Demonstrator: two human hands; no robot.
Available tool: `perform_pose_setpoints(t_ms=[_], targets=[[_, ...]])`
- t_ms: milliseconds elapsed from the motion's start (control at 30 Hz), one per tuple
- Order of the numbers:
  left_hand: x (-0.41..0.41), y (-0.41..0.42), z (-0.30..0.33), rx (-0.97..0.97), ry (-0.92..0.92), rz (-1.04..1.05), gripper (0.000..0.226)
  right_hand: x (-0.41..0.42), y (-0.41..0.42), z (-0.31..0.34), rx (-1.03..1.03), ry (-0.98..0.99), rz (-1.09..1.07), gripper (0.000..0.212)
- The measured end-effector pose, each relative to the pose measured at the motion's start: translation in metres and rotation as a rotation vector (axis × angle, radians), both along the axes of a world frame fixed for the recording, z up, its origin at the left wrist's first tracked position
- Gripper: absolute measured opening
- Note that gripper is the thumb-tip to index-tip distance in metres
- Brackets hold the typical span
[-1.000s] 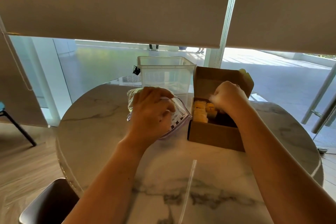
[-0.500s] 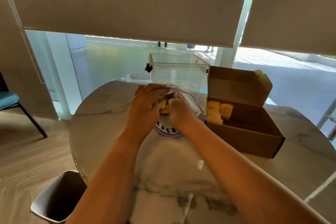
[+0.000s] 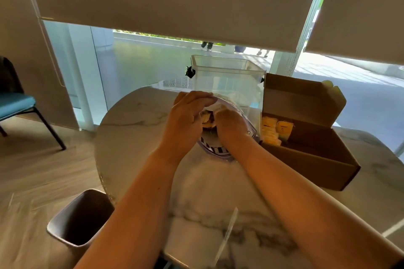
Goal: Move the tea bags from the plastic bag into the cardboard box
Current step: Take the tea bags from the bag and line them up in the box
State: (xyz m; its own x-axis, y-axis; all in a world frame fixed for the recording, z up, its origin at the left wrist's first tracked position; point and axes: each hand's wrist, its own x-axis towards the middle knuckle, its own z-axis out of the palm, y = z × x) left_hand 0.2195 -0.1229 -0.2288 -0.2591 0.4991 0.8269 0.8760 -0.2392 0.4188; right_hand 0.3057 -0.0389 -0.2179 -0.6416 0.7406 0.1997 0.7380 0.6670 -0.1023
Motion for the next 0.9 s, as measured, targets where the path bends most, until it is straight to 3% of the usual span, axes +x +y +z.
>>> perform_pose_setpoints(t_ms=[100, 233, 367, 467, 667, 800, 900], targets=[[0.003, -0.002, 0.001, 0.008, -0.029, -0.019, 0.044, 0.005, 0.000, -0.002, -0.002, 0.060, -0.049, 0.040], [0.005, 0.000, -0.001, -0.023, -0.050, -0.043, 0.044, 0.026, -0.013, 0.009, -0.092, 0.341, 0.030, 0.025], [0.011, -0.002, -0.001, -0.056, -0.054, -0.047, 0.025, 0.052, -0.028, 0.022, -0.446, 0.588, 0.087, 0.010], [0.018, 0.001, -0.002, -0.077, -0.072, -0.041, 0.028, 0.070, -0.035, 0.029, -0.611, 0.654, 0.101, 0.012], [0.027, 0.011, -0.007, -0.130, -0.123, -0.176, 0.025, 0.097, -0.028, 0.041, -0.613, 0.736, 0.125, 0.006], [0.042, 0.010, -0.005, -0.048, -0.030, -0.134, 0.015, 0.110, -0.020, 0.048, -0.705, 0.810, 0.099, 0.006], [0.050, 0.010, -0.006, -0.010, 0.006, -0.115, 0.031, 0.125, -0.007, 0.054, -0.710, 1.002, 0.047, 0.011]])
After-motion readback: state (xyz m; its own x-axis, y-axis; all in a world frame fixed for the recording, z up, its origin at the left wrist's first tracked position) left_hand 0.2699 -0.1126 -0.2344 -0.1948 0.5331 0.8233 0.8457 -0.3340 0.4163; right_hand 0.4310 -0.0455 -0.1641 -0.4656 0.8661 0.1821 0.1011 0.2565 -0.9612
